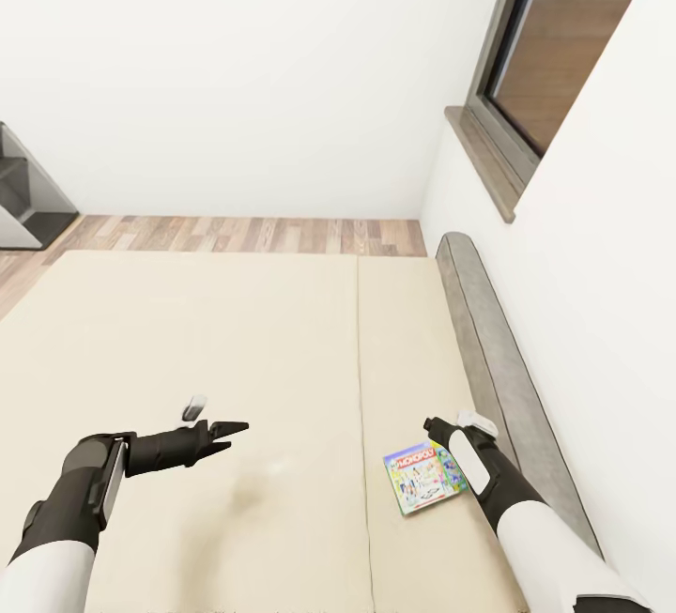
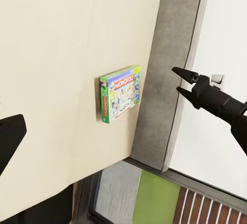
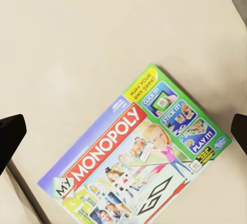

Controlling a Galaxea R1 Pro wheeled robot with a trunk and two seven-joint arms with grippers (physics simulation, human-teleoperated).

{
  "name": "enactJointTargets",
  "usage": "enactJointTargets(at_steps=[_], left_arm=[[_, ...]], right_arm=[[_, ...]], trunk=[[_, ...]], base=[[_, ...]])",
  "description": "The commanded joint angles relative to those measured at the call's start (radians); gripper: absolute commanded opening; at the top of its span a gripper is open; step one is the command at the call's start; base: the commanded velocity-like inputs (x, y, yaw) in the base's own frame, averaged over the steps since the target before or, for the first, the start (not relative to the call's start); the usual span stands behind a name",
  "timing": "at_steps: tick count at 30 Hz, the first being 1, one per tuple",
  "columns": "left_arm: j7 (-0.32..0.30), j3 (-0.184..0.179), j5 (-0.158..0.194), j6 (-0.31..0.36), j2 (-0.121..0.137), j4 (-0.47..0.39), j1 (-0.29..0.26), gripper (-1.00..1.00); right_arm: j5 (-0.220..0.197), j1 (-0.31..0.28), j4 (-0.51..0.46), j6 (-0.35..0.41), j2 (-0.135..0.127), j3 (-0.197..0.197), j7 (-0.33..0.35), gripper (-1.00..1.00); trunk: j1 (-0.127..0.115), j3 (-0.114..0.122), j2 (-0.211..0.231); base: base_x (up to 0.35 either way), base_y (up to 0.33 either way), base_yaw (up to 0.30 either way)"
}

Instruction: Put all the toys in the child's room - the three board games (two on the bed and one on the table), the two jigsaw puzzles on the table, and the tennis ball on the table - inside the toy box on the table in the child's room.

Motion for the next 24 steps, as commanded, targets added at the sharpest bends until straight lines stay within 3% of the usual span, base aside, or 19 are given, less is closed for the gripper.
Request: enactJointTargets(at_steps=[1, 15, 24], left_arm=[[-0.010, 0.003, -0.011, 0.008, -0.001, -0.001, -0.001, 1.00], [-0.011, 0.003, -0.008, 0.009, 0.000, -0.001, -0.001, 1.00], [-0.018, 0.003, -0.004, 0.011, 0.001, 0.001, -0.001, 1.00]], right_arm=[[-0.006, 0.000, -0.002, 0.004, 0.001, -0.003, -0.005, 1.00], [-0.001, 0.000, -0.002, 0.005, 0.012, -0.003, -0.004, 1.00], [0.045, 0.000, -0.003, 0.006, 0.019, -0.004, -0.005, 1.00]], trunk=[[0.000, -0.003, -0.002], [0.000, -0.026, -0.002], [0.000, -0.040, -0.002]], base=[[0.000, 0.000, 0.000], [0.000, 0.000, 0.000], [0.000, 0.000, 0.000]])
